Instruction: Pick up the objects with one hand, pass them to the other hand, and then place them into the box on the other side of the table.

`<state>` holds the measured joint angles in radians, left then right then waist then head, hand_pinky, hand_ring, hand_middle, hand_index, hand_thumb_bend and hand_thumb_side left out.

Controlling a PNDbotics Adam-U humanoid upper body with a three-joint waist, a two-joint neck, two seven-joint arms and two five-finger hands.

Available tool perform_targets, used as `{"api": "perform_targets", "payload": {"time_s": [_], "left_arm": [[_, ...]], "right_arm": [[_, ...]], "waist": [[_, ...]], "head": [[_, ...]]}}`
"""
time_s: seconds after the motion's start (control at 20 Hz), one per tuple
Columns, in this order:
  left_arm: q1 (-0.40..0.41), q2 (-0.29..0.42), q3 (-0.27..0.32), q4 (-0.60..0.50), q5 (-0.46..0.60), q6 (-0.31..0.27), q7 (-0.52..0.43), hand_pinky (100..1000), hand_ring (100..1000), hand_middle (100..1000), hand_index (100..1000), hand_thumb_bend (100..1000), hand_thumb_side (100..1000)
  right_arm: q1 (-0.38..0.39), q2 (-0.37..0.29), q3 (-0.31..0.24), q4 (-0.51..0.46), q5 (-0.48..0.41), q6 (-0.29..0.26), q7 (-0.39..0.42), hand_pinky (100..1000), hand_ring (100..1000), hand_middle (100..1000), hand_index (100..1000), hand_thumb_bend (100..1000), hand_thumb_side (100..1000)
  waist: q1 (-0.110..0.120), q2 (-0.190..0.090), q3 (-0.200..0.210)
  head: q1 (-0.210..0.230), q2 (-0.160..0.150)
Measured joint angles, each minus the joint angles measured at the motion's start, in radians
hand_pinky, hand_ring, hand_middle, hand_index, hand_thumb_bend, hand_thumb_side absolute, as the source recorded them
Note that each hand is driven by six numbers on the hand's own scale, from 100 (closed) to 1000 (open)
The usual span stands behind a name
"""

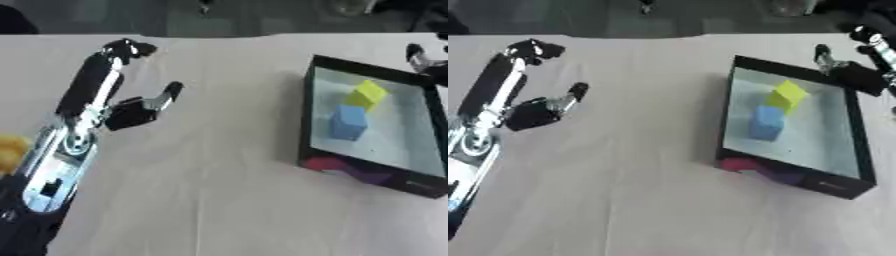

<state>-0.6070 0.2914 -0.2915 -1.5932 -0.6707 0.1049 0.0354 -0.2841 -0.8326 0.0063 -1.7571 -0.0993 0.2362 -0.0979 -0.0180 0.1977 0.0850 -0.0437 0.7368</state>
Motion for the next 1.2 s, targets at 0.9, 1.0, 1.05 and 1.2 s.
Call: {"api": "perform_targets", "payload": {"time_s": [0.9,1.0,1.05,1.2], "left_arm": [[0.018,0.247,0.109,0.012,0.133,0.191,-0.092,773,776,729,818,448,595],[0.019,0.283,0.110,0.013,0.156,0.209,-0.135,776,779,729,819,449,623],[0.019,0.302,0.110,0.013,0.172,0.217,-0.159,777,780,729,819,452,622],[0.019,0.363,0.109,0.014,0.217,0.232,-0.232,783,786,736,820,465,626]], "right_arm": [[0.020,0.018,-0.027,-0.066,-0.126,-0.006,-0.079,960,1000,936,922,387,398],[0.021,0.018,-0.029,-0.067,-0.126,-0.005,-0.081,960,1000,935,921,390,399],[0.021,0.018,-0.029,-0.067,-0.126,-0.005,-0.081,960,1000,934,921,385,396],[0.026,0.018,-0.029,-0.067,-0.125,-0.003,-0.083,960,1000,934,921,394,402]], "waist": [[0.020,-0.001,0.030],[0.021,-0.001,0.032],[0.021,-0.001,0.032],[0.021,-0.001,0.034]], "head": [[0.063,0.009],[0.072,0.009],[0.074,0.009],[0.079,0.009]]}}
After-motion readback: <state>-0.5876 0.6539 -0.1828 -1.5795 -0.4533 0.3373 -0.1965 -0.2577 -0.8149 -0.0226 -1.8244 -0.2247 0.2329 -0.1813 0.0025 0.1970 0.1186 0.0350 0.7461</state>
